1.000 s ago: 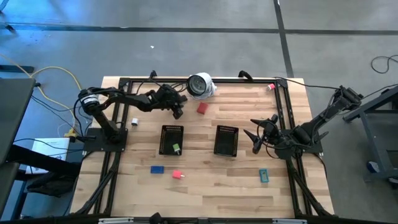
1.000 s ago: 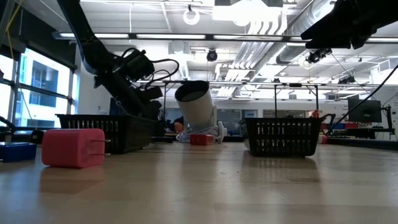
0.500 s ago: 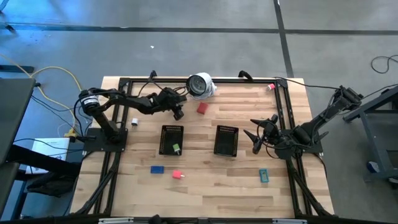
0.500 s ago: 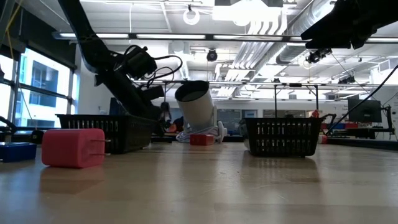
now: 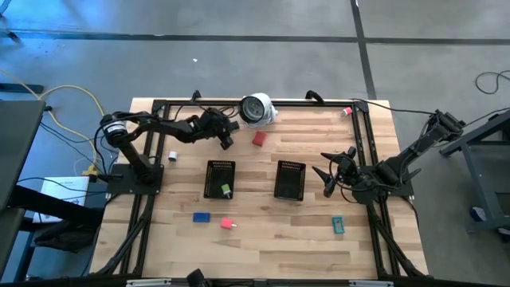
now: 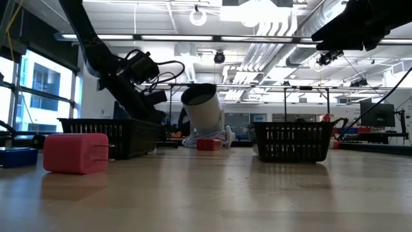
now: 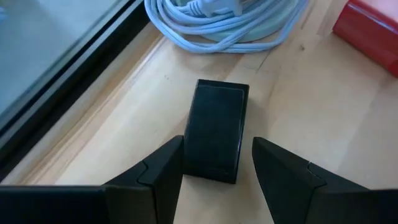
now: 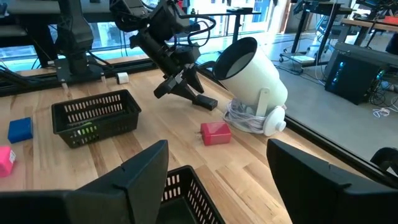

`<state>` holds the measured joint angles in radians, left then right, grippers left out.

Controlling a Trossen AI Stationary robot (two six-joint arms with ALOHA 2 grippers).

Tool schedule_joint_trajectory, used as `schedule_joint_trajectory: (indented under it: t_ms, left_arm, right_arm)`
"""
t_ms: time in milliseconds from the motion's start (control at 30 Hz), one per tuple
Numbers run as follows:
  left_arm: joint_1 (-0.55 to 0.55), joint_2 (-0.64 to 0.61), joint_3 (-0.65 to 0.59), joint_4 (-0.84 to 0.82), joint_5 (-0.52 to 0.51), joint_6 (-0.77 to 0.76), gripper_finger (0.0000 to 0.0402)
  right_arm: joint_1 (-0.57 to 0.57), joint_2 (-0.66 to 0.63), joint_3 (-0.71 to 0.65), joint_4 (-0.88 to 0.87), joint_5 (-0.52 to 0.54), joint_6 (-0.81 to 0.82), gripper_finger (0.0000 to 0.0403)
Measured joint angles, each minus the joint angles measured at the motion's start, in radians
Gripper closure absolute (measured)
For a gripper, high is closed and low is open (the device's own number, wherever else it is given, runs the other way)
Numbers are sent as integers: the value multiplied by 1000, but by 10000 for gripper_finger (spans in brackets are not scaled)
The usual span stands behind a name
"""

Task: Pick & Place Office items
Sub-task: Put the black digital clock into the right black bin

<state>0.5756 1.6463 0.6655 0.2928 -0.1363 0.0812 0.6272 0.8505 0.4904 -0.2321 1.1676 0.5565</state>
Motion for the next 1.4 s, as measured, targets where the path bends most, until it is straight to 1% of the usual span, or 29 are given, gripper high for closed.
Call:
schedule_joint_trajectory:
  t_ms: [167,233,533,933,1000,1067,1300,1400]
  left_arm:
    - [31,0,0,-1,95,-26,218]
    - [34,4,0,0,117,-26,218]
    - [36,42,3,29,102,-16,218]
    - [36,44,3,20,52,-25,221]
    - [36,44,3,18,52,-25,233]
    - [36,44,3,14,49,-26,253]
    - [36,44,2,0,51,-50,362]
    - [36,44,1,6,54,-65,394]
  right_arm:
    - [0,0,0,0,0,0,143]
    - [0,0,0,0,0,0,143]
    - [0,0,0,-3,0,20,143]
    - [0,0,0,-6,-1,23,143]
    - [0,2,0,-5,-1,23,143]
    - [0,9,0,-6,-1,23,143]
    - [0,23,0,-7,-2,25,143]
    - [0,27,0,-5,0,27,143]
